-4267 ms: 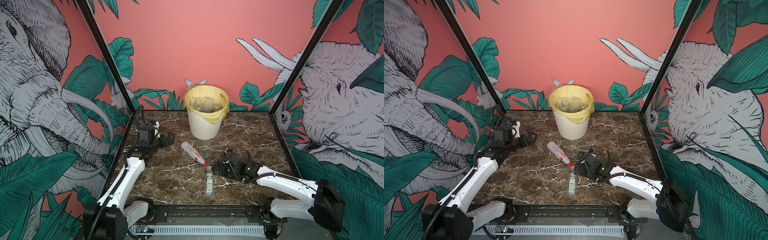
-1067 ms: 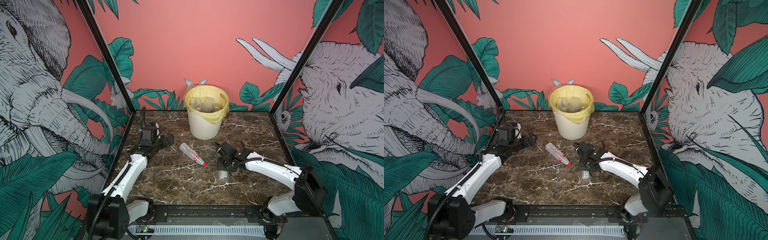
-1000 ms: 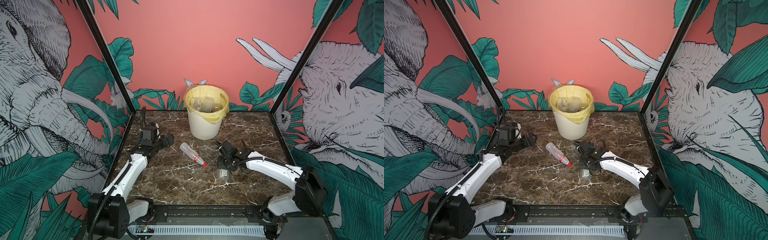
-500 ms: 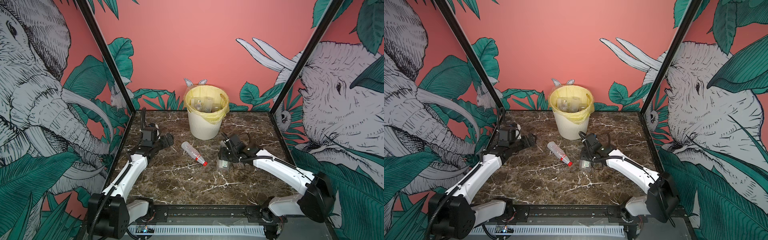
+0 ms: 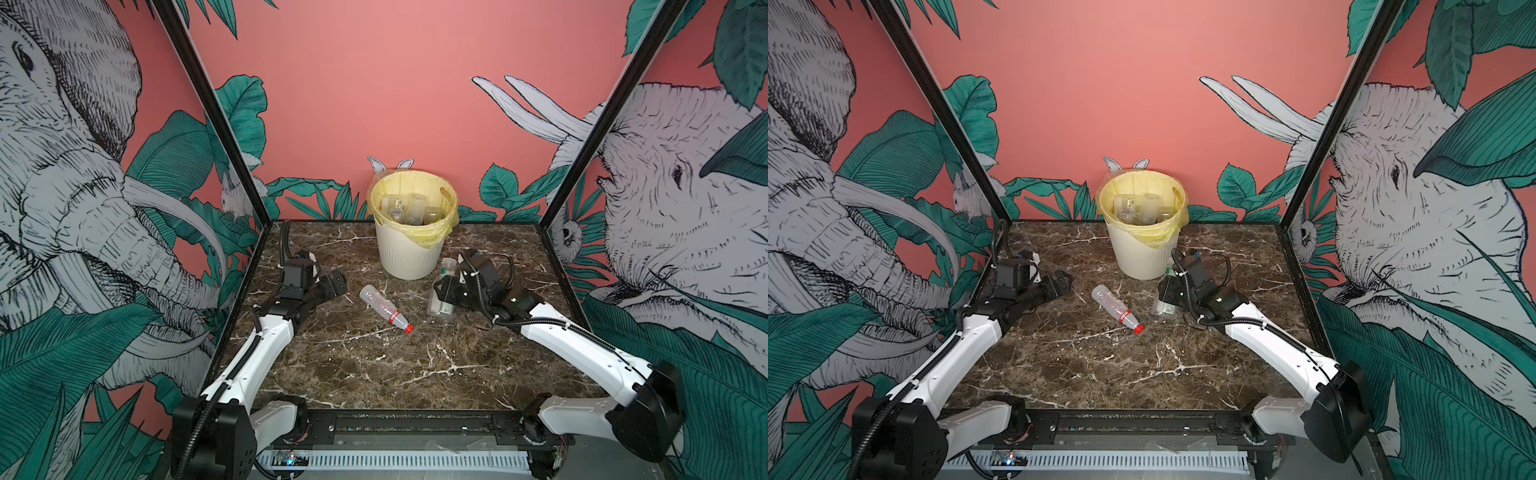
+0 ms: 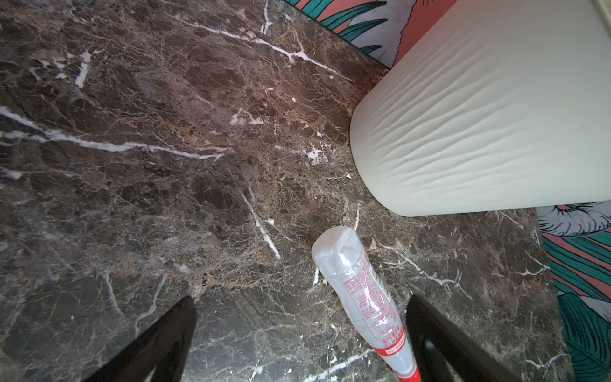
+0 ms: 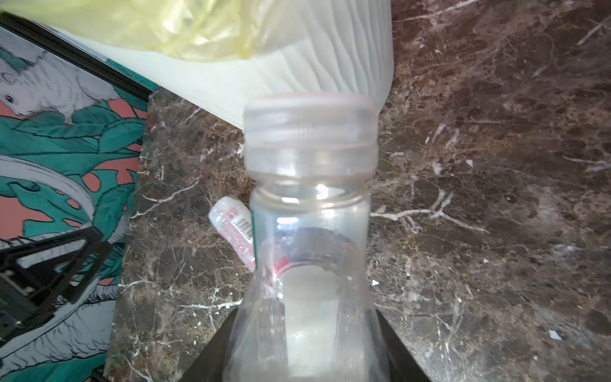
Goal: Throw the plastic bottles in the bin
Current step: Throw the plastic bottle into the trash bin.
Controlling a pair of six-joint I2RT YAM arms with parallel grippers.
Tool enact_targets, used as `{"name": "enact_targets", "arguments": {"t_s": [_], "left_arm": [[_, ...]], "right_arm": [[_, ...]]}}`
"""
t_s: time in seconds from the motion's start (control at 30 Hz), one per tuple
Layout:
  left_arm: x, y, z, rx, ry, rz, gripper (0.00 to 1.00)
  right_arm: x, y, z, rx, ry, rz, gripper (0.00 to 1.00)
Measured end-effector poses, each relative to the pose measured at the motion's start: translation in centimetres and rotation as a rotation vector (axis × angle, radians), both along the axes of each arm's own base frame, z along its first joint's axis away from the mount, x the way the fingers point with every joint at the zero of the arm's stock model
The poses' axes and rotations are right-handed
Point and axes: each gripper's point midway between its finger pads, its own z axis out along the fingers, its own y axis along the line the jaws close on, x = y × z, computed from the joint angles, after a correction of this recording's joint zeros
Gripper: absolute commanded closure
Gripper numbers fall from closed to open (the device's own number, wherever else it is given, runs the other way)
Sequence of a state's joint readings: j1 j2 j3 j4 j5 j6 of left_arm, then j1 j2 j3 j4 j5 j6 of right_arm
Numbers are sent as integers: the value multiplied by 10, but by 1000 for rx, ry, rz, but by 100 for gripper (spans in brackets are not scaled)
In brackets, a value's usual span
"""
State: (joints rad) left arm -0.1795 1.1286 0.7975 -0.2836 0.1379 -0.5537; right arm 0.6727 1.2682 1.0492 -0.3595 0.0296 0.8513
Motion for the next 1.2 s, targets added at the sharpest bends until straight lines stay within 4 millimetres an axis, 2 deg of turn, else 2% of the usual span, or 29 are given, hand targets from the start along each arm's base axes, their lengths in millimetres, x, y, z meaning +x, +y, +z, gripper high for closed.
{"name": "enact_targets", "arguments": {"t_s": [0.17, 0.3, 0.57, 0.77, 0.97, 1.2], "left_arm": [[-1, 0, -1, -6, 4, 1, 1], [-1, 0, -2, -7, 7, 2, 1], [-4, 0, -7, -9, 18, 5, 1], [-3, 0, -7, -17, 18, 12, 1], [-2, -1, -8, -28, 18, 19, 1], [-3, -2, -19, -44, 44, 22, 1]], "right_arm": [[10, 4, 20, 51, -58, -2, 53], [18, 9, 44, 86, -120, 12, 53], [22, 19, 84, 117, -232, 79, 51], [26, 15, 97, 125, -285, 86, 51], [27, 2, 114, 193, -353, 65, 50], [13, -14, 101, 214, -354, 49, 50]]}}
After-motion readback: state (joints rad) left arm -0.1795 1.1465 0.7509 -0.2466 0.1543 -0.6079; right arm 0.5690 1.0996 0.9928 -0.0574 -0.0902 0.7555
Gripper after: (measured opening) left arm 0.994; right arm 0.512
